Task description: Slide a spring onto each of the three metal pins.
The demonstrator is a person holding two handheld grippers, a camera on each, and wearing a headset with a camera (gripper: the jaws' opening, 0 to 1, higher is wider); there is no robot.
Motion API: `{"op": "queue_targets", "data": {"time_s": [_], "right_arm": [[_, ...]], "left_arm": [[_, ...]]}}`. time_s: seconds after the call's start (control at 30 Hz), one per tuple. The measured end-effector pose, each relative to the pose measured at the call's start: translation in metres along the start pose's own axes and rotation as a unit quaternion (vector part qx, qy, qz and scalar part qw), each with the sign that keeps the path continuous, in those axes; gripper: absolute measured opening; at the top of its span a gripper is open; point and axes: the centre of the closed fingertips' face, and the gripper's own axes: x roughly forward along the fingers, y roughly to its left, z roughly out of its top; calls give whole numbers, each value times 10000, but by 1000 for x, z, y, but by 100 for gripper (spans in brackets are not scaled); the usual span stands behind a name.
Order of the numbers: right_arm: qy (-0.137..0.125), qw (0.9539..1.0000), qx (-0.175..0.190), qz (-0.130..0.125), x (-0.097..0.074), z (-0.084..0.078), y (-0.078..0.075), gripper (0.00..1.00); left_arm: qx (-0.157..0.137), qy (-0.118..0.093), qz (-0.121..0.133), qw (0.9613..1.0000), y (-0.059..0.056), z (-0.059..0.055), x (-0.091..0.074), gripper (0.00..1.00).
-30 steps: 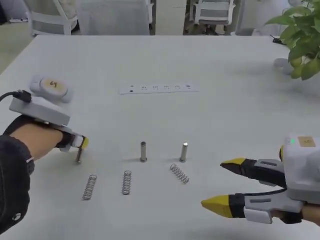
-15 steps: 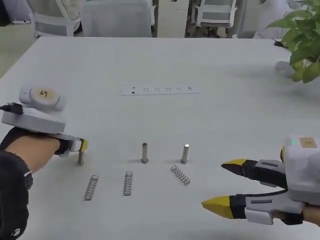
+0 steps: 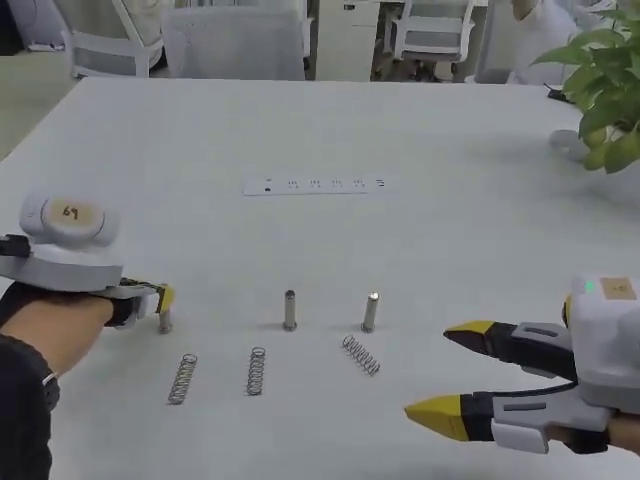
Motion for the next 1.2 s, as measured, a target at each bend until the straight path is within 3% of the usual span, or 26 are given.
{"op": "queue_targets", "data": {"time_s": [0.7,1.2], "right_arm": [[27,10000,-49,22,2,2,2,62],[27,10000,-57,24,2,3,3,62]], "left_arm": [[24,-395,-136,9991,-9,-3,-6,0],[94,-666,-168,9976,-9,-4,-7,0]]}}
